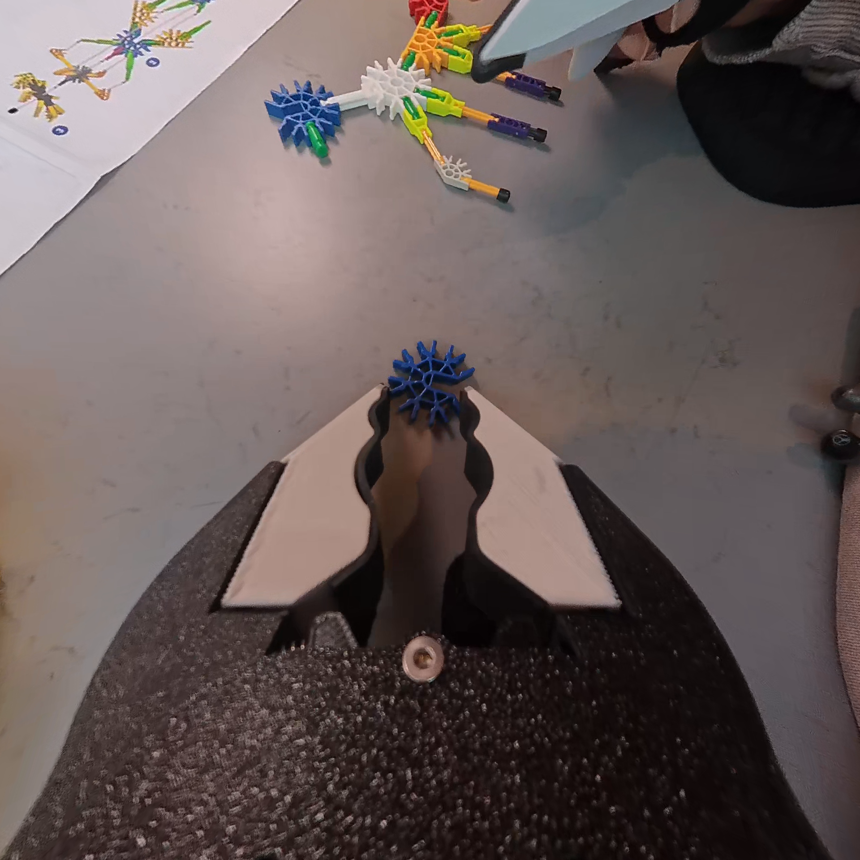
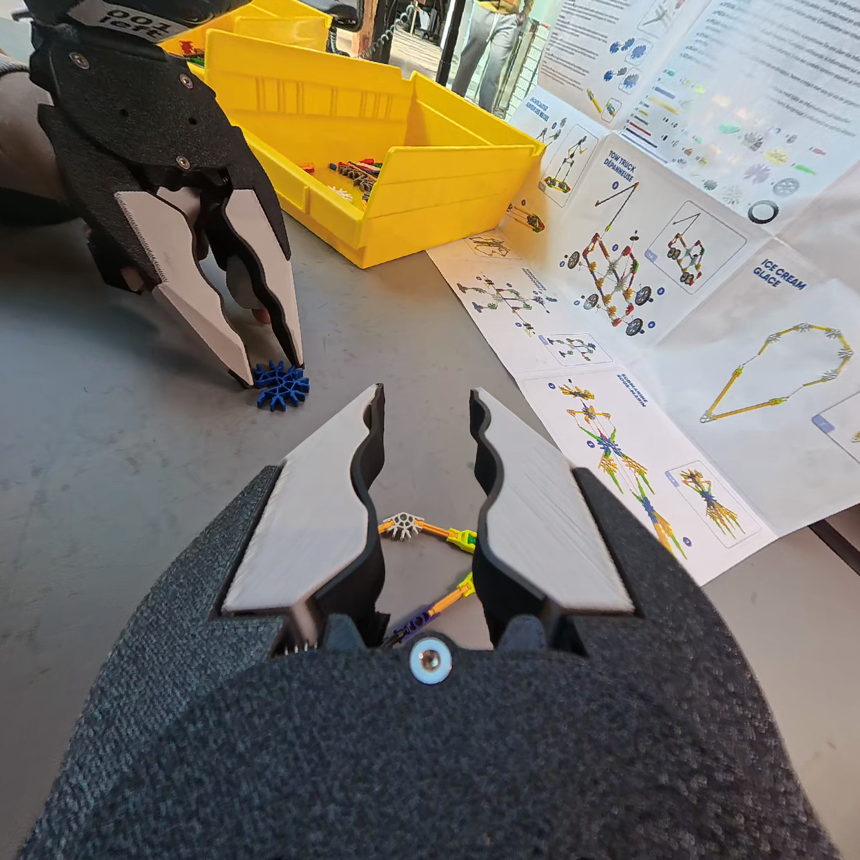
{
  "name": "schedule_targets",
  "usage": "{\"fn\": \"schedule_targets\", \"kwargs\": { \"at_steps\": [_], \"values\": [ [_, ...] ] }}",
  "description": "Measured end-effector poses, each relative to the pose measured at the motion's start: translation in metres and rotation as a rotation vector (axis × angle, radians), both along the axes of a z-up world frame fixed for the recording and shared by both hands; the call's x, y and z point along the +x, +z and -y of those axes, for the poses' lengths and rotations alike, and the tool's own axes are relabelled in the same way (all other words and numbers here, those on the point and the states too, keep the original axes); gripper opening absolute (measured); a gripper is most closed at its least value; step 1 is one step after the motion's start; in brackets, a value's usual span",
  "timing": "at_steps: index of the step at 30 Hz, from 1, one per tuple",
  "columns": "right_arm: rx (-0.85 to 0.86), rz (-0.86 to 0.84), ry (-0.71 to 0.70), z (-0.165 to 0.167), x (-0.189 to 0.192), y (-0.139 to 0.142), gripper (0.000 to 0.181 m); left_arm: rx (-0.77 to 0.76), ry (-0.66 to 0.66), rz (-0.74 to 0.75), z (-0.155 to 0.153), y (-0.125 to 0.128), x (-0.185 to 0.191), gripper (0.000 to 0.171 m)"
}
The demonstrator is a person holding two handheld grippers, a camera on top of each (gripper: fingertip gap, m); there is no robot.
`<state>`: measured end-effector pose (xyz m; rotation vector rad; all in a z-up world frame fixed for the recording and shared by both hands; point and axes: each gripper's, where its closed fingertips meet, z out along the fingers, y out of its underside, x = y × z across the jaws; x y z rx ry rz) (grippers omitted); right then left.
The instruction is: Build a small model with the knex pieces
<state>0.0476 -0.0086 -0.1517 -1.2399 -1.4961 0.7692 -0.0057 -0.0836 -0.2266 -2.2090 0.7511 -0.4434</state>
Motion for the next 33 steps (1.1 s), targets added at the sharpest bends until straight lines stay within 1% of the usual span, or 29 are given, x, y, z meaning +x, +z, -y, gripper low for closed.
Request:
{"fn": "schedule_targets", "kwargs": {
  "at_steps": [2, 4, 8, 12, 15, 18, 20, 21, 23, 24, 26, 29, 31, 33],
  "values": [
    [-0.018, -0.006, -0.009, -0.002, 0.001, 0.001, 0.036, 0.021, 0.016, 0.009, -0.003, 0.003, -0.003, 0.031],
    [-0.033, -0.018, -0.02, -0.005, 0.002, 0.003, 0.038, 0.063, 0.027, 0.053, -0.007, 0.015, -0.003, 0.039],
    [-0.053, -0.038, -0.038, -0.009, 0.004, 0.007, 0.04, 0.235, 0.095, 0.149, -0.019, 0.055, -0.018, 0.043],
    [-0.053, -0.044, -0.049, -0.011, 0.004, 0.008, 0.041, 0.401, 0.187, 0.159, -0.028, 0.087, -0.048, 0.044],
    [-0.053, -0.051, -0.058, -0.013, 0.005, 0.009, 0.041, 0.557, 0.275, 0.064, -0.029, 0.122, -0.085, 0.044],
    [-0.072, -0.068, -0.073, -0.017, 0.006, 0.011, 0.041, 0.697, 0.402, -0.116, -0.021, 0.167, -0.147, 0.043],
    [-0.087, -0.084, -0.08, -0.019, 0.007, 0.014, 0.041, 0.708, 0.494, -0.238, -0.011, 0.189, -0.194, 0.036],
    [-0.092, -0.09, -0.083, -0.02, 0.008, 0.015, 0.041, 0.673, 0.517, -0.275, -0.008, 0.195, -0.212, 0.033],
    [-0.099, -0.096, -0.084, -0.021, 0.008, 0.015, 0.041, 0.542, 0.514, -0.301, -0.007, 0.193, -0.238, 0.031],
    [-0.101, -0.095, -0.083, -0.021, 0.008, 0.015, 0.041, 0.462, 0.486, -0.313, -0.008, 0.186, -0.247, 0.031],
    [-0.099, -0.092, -0.081, -0.02, 0.008, 0.015, 0.041, 0.24, 0.409, -0.37, -0.01, 0.157, -0.263, 0.031],
    [-0.093, -0.088, -0.078, -0.019, 0.008, 0.014, 0.041, -0.049, 0.29, -0.5, -0.011, 0.109, -0.286, 0.03],
    [-0.091, -0.088, -0.076, -0.019, 0.008, 0.014, 0.041, -0.181, 0.221, -0.566, -0.014, 0.084, -0.295, 0.029],
    [-0.094, -0.089, -0.075, -0.019, 0.008, 0.014, 0.041, -0.256, 0.178, -0.594, -0.025, 0.067, -0.298, 0.028]
  ]
}}
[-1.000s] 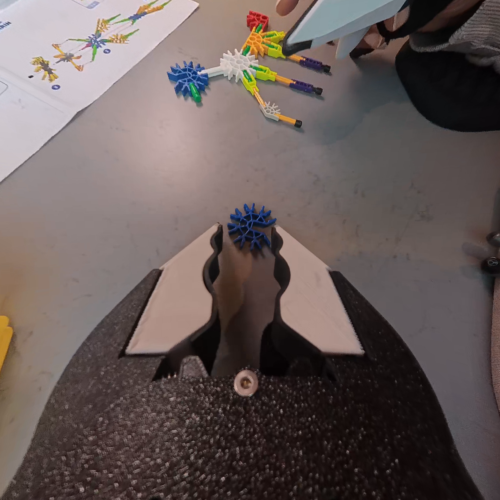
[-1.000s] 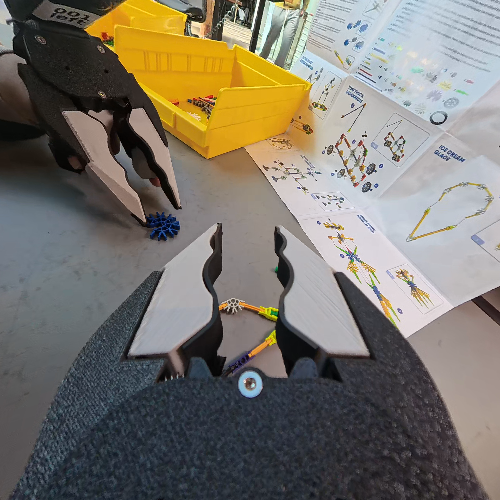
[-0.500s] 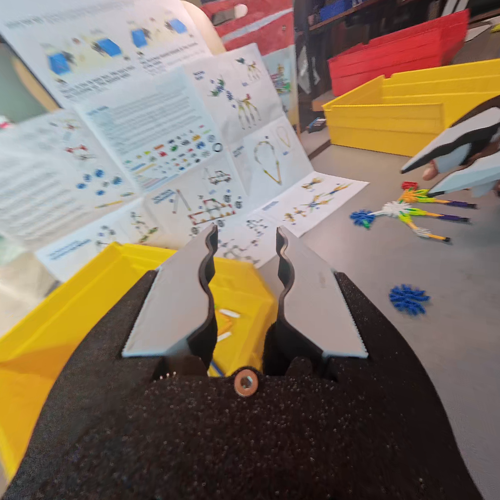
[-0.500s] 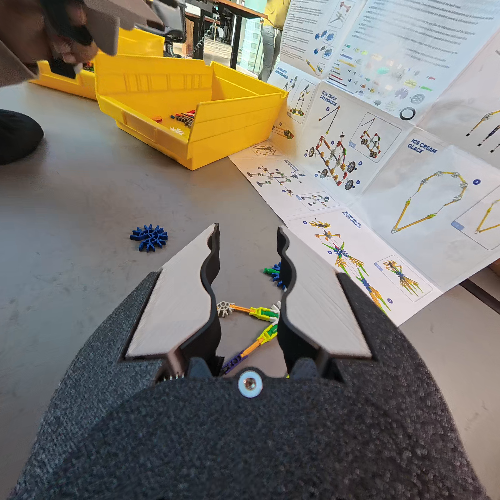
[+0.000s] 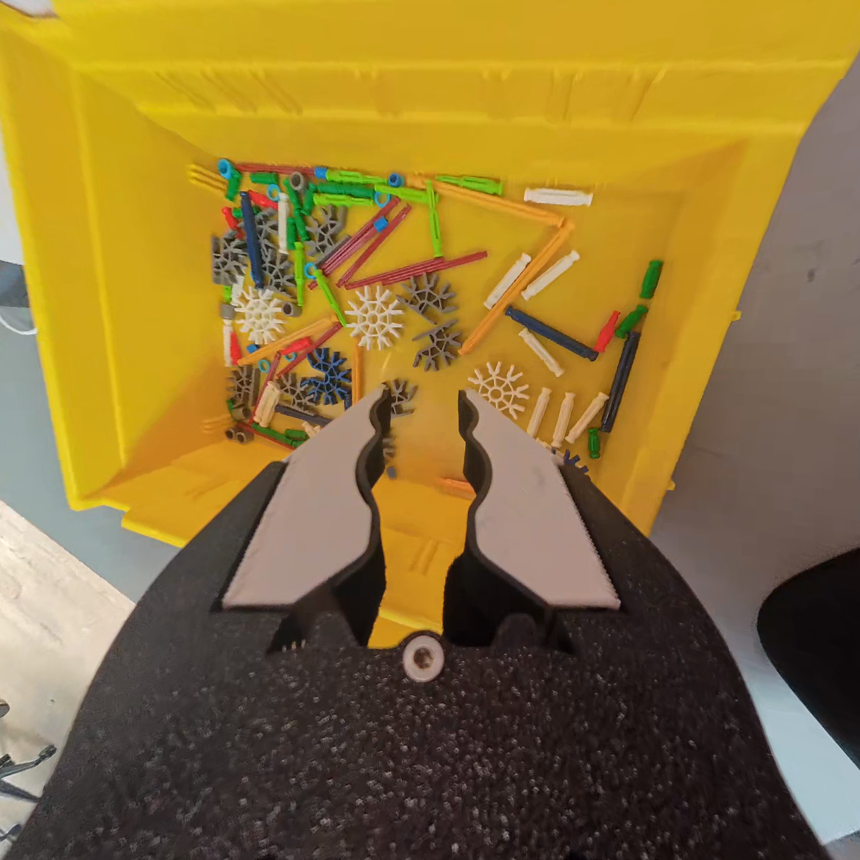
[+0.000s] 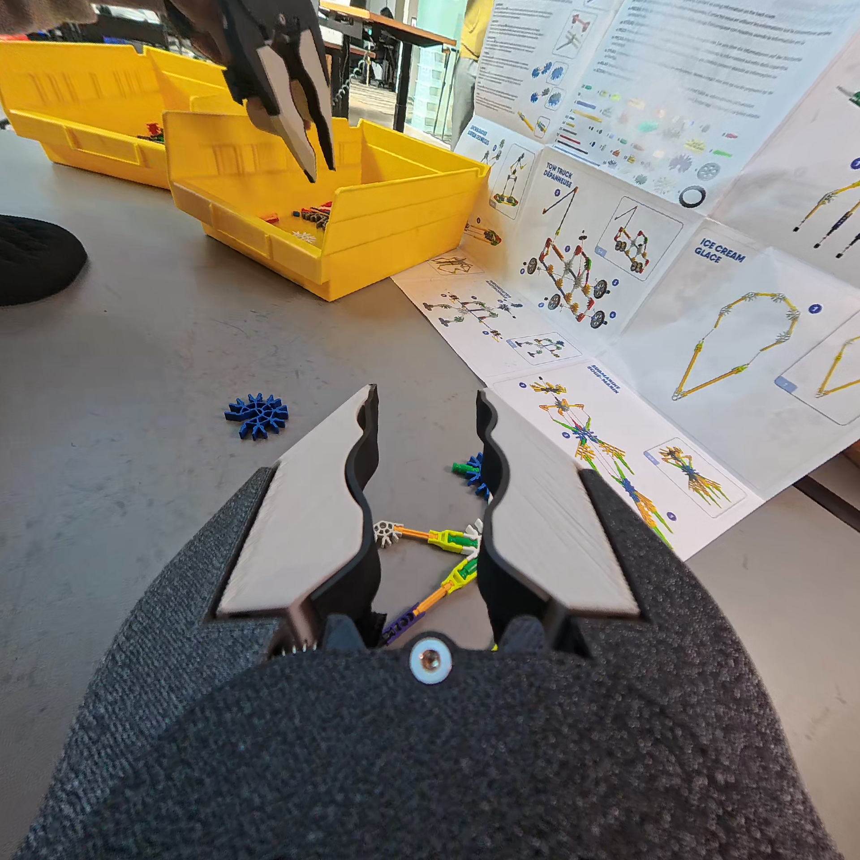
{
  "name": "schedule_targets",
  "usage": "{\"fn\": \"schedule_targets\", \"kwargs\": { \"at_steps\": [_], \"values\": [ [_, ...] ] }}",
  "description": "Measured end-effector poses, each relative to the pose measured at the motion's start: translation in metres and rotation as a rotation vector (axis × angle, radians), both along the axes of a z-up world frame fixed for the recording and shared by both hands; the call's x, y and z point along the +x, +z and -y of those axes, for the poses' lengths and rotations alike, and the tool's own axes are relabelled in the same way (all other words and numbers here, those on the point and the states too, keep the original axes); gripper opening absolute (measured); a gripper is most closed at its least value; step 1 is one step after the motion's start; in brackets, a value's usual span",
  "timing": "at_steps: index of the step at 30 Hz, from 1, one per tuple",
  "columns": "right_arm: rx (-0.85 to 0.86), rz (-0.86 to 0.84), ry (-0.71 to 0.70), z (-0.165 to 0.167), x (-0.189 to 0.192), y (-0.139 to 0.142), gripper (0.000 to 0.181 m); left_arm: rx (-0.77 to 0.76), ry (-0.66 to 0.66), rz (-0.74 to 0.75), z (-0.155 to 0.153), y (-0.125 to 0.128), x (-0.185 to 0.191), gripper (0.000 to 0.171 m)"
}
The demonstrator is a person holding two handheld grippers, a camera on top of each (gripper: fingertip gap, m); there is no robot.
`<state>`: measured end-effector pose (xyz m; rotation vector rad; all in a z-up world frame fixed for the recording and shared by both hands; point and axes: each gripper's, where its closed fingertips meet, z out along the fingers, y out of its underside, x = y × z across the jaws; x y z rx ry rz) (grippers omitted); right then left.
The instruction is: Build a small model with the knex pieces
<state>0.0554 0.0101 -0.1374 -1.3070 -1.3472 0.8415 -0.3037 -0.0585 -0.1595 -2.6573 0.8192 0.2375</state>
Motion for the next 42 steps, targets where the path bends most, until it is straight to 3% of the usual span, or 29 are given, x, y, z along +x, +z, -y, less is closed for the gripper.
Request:
{"fn": "schedule_targets", "kwargs": {
  "at_steps": [4, 8, 16, 19, 29, 35, 42],
  "values": [
    [-0.012, -0.004, -0.002, -0.001, 0.0, 0.0, 0.041, -0.055, 0.028, -0.033, -0.034, -0.022, -0.009, 0.022],
    [-0.028, -0.02, -0.003, -0.003, 0.002, 0.003, 0.041, -0.08, 0.097, -0.099, -0.058, -0.036, -0.042, 0.021],
    [-0.059, -0.029, 0.008, -0.004, 0.003, 0.004, 0.041, -0.102, 0.238, -0.119, -0.079, -0.046, -0.086, 0.013],
    [-0.072, -0.033, 0.008, -0.006, 0.003, 0.004, 0.041, -0.191, 0.275, -0.142, -0.069, -0.046, -0.101, 0.013],
    [-0.104, -0.039, 0.007, -0.009, 0.004, 0.004, 0.04, -0.567, 0.19, -0.336, -0.019, -0.052, -0.135, 0.021],
    [-0.124, -0.054, 0.001, -0.011, 0.005, 0.006, 0.04, -0.63, 0.23, -0.313, -0.021, -0.062, -0.143, 0.019],
    [-0.138, -0.067, 0.005, -0.012, 0.007, 0.008, 0.041, -0.691, 0.225, -0.175, -0.022, -0.064, -0.135, 0.011]
  ]
}}
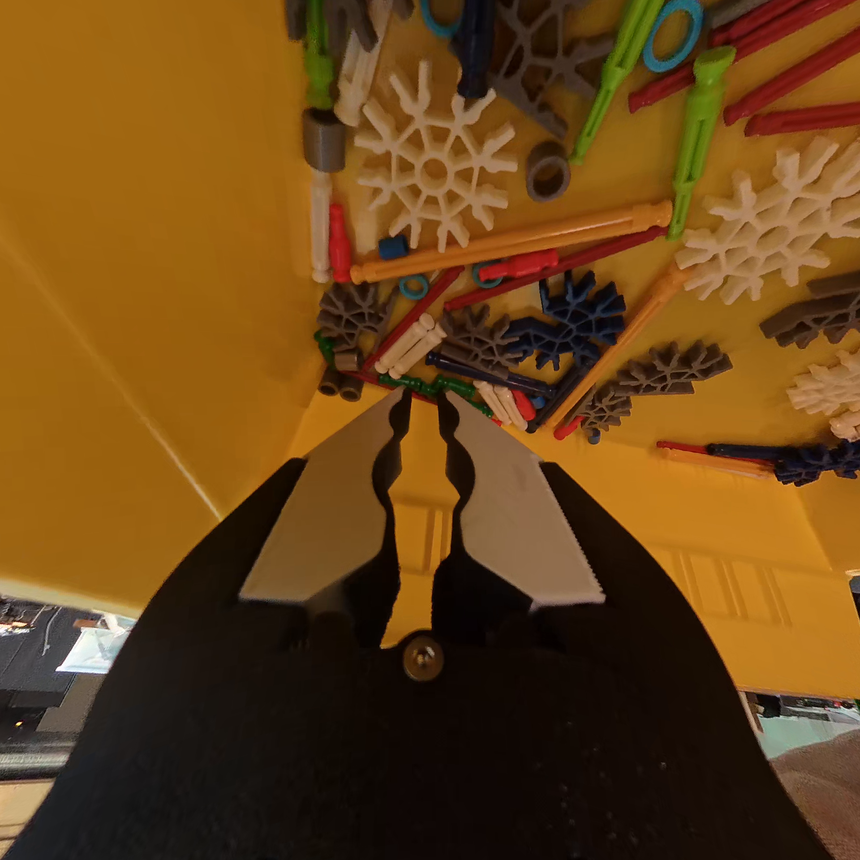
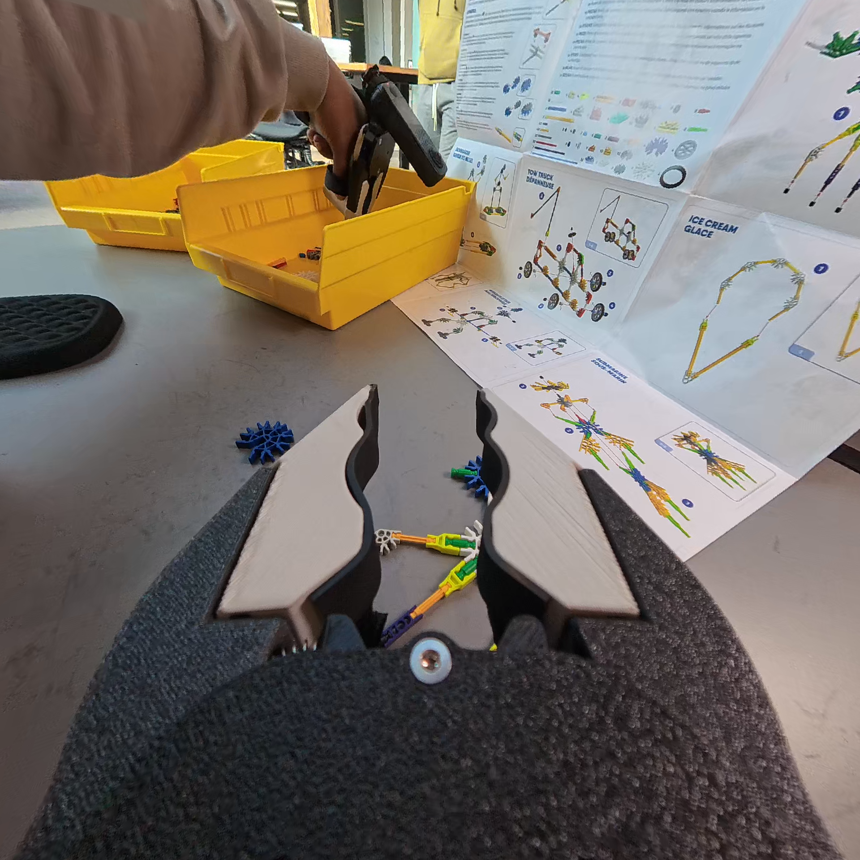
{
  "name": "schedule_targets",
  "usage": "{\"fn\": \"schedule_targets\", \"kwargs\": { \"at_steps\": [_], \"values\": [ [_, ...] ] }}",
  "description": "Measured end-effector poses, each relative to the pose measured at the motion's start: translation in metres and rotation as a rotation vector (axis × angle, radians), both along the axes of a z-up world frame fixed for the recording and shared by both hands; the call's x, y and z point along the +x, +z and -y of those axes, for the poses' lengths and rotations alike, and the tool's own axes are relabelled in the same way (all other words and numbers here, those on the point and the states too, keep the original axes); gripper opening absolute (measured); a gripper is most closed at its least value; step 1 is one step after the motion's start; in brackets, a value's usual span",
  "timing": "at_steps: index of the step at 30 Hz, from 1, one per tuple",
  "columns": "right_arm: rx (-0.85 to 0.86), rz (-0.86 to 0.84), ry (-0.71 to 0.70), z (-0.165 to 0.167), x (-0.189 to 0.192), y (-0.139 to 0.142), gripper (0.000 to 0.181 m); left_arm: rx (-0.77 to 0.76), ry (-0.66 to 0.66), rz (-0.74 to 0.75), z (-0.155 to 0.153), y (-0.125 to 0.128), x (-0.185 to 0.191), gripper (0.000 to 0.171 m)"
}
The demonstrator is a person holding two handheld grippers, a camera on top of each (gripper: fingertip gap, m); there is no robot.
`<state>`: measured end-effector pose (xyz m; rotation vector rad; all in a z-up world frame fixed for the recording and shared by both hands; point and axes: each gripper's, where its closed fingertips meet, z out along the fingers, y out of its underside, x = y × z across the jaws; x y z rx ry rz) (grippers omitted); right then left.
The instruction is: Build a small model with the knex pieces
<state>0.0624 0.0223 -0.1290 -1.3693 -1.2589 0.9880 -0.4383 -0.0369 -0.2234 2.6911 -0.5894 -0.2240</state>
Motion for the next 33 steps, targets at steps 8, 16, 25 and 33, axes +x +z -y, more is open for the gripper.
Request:
{"fn": "schedule_targets", "kwargs": {
  "at_steps": [8, 16, 25, 33],
  "values": [
    [-0.002, 0.004, 0.006, 0.001, -0.001, -0.001, 0.041, 0.049, 0.037, 0.196, -0.002, 0.0, 0.032, 0.0],
    [0.002, 0.008, 0.007, 0.001, -0.001, -0.001, 0.041, 0.063, 0.025, 0.207, 0.002, 0.004, 0.035, 0.02],
    [0.006, 0.005, 0.006, 0.001, 0.0, 0.0, 0.041, 0.091, 0.026, 0.203, -0.001, -0.003, 0.037, 0.017],
    [0.051, 0.022, 0.013, 0.007, -0.001, -0.002, 0.041, 0.414, -0.121, 0.296, -0.005, 0.065, 0.094, 0.017]
  ]
}}
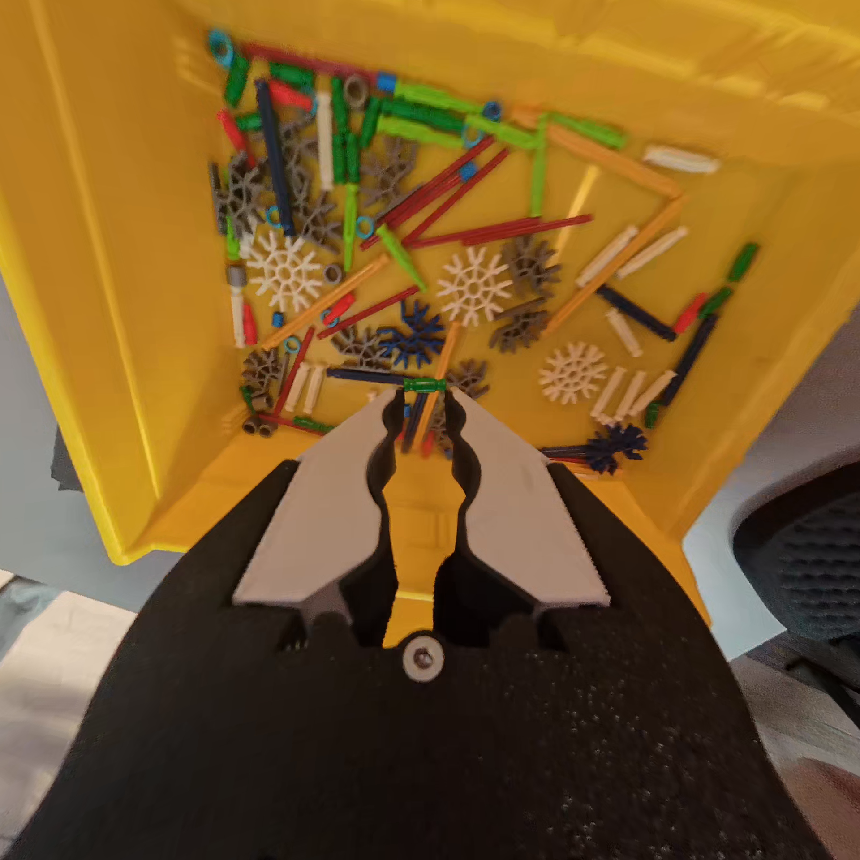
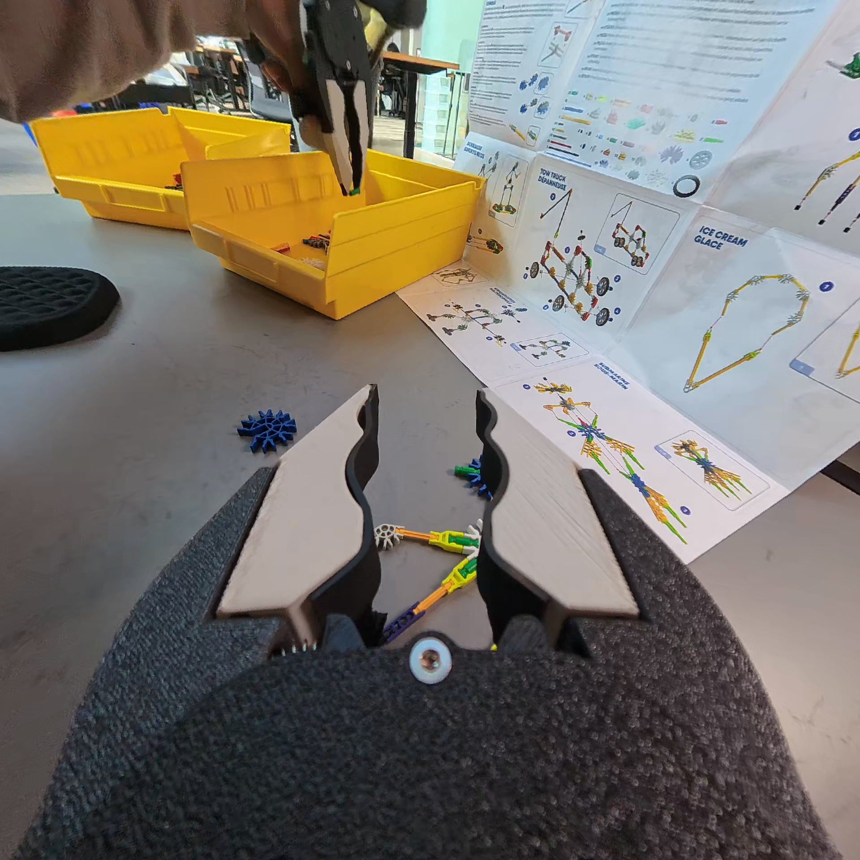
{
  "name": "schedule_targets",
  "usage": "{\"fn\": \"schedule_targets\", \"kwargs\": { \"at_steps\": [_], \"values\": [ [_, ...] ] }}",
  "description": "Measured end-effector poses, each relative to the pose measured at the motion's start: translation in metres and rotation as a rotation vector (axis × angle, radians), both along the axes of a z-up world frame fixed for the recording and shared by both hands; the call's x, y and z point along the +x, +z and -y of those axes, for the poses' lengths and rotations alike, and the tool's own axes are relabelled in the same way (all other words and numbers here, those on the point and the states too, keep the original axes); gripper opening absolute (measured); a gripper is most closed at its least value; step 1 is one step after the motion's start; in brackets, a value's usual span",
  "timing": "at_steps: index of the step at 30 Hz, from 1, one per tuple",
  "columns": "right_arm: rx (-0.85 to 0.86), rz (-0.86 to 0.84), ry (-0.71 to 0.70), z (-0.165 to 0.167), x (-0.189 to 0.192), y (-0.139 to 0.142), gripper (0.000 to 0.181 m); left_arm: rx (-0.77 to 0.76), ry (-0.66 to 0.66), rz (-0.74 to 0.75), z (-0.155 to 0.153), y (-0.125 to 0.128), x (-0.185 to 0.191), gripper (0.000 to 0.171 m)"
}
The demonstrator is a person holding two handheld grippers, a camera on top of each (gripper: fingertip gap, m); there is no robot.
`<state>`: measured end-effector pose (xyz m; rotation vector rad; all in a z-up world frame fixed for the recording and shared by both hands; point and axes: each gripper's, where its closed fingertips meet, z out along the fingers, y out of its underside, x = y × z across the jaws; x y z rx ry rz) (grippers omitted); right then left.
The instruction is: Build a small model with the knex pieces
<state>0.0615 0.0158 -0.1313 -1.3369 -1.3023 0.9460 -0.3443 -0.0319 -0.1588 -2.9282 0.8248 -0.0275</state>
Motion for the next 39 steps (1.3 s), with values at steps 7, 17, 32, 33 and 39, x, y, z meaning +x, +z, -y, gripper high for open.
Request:
{"fn": "schedule_targets", "kwargs": {
  "at_steps": [7, 17, 32, 33, 39],
  "values": [
    [0.032, 0.019, 0.015, 0.005, -0.002, -0.002, 0.041, 0.295, -0.397, 0.166, 0.058, 0.022, 0.208, 0.017],
    [0.039, 0.001, -0.001, 0.003, 0.001, 0.0, 0.042, 0.331, -0.428, 0.335, 0.081, -0.07, 0.318, 0.017],
    [0.074, 0.032, 0.016, 0.009, -0.001, -0.004, 0.042, 0.361, 0.037, -0.303, -0.002, 0.058, -0.001, 0.021],
    [0.076, 0.034, 0.017, 0.009, -0.001, -0.005, 0.042, 0.278, 0.038, -0.328, 0.001, 0.044, -0.018, 0.021],
    [0.051, 0.02, 0.012, 0.006, 0.0, -0.003, 0.042, -0.127, -0.061, -0.406, 0.019, -0.033, -0.064, 0.023]
  ]
}}
